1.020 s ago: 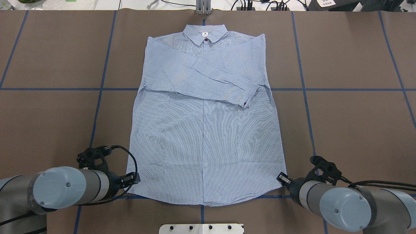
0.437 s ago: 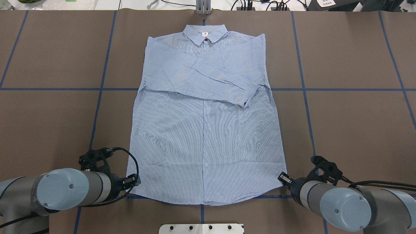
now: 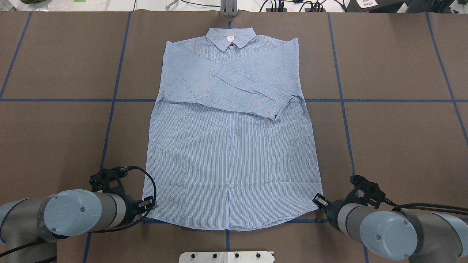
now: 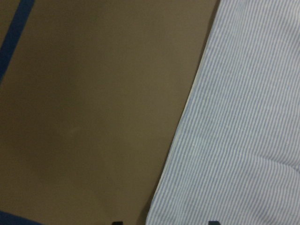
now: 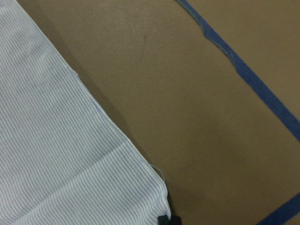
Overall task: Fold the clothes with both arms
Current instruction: 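Pinch both hem corners with the left and right grippers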
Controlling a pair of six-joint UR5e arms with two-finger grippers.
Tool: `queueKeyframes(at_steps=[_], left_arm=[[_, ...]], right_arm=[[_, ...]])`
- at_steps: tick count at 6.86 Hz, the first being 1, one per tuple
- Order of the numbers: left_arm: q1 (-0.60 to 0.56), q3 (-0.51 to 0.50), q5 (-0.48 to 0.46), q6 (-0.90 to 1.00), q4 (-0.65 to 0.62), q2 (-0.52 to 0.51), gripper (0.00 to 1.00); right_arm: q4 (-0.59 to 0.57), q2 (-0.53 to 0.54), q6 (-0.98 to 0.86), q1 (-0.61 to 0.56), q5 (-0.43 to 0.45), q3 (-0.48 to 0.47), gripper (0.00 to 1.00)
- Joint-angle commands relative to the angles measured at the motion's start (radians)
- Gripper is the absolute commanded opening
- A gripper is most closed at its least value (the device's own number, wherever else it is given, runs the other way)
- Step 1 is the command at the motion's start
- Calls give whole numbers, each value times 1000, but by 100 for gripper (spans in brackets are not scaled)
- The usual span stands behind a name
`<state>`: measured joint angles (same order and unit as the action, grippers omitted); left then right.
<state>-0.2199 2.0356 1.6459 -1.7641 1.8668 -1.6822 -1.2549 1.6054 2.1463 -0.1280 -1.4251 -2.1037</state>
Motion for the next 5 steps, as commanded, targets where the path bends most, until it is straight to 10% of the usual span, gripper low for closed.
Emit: queueKeyframes(at_steps=[1,5], left_arm=[[1,-2,0,0,0,1,63],[2,-32,0,-1,0,-5,56]], right_arm=[[0,-1,0,-1,0,-9,0],[0,1,0,-2,0,-16,0]])
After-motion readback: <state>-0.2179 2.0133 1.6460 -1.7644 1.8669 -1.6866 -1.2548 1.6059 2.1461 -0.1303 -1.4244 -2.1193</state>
